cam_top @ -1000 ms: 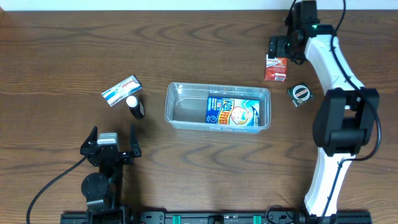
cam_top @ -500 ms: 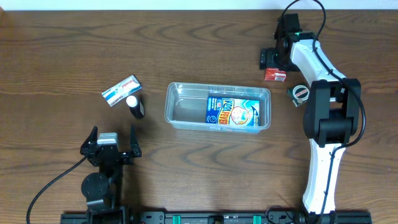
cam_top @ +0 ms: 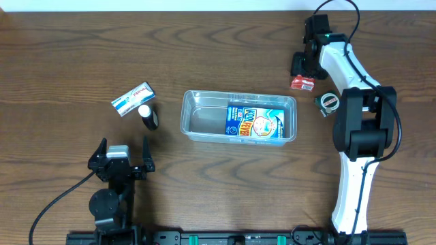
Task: Pack container
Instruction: 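Carry the red packet over the container's left side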
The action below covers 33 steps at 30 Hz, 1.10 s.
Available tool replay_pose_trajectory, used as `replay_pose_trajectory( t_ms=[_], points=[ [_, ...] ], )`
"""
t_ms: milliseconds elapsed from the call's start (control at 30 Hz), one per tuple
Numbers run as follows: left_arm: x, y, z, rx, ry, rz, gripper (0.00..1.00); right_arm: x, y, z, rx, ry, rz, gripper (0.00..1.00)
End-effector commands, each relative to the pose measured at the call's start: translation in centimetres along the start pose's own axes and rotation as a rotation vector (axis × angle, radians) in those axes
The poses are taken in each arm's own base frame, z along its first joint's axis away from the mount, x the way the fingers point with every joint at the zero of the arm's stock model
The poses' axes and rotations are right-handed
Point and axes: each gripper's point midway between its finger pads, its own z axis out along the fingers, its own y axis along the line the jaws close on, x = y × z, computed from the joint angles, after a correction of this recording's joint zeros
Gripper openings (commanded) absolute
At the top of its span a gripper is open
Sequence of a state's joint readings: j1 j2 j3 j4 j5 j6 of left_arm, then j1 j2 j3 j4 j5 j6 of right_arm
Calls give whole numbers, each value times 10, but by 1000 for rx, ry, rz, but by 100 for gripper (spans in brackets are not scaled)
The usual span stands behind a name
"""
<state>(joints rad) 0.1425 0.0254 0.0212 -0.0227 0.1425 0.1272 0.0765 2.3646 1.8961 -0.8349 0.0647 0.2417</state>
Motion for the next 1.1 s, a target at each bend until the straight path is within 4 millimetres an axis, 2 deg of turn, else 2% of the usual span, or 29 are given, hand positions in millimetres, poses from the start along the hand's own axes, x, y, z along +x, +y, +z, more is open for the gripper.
replay_pose_trajectory(
  t_ms=[0,100,267,467,567,733,767,933,1067],
  points=[
    [16,-1,1,5,50,-14,98,-11,-4,-25,6,-35,24,55],
    [16,-1,1,5,50,-14,98,-19,-2,-56,-10,-72,25,58],
    [16,-1,1,5,50,-14,98,-21,10,-123,-117,-123,23,61],
    [16,-1,1,5,50,-14,98,-7,51,-199,-386,-150,-15,57],
    [16,-1,1,5,50,-14,98,4,77,-226,-523,-138,-56,58],
    [16,-1,1,5,50,-14,98,36,119,-239,-638,-51,-139,58],
    [16,-1,1,5,50,-14,98,40,123,-239,-641,-42,-153,58],
    [16,-1,1,5,50,-14,98,72,169,-246,-668,-6,-276,58],
    [16,-1,1,5,50,-14,98,96,202,-246,-627,-14,-373,57]
  ],
)
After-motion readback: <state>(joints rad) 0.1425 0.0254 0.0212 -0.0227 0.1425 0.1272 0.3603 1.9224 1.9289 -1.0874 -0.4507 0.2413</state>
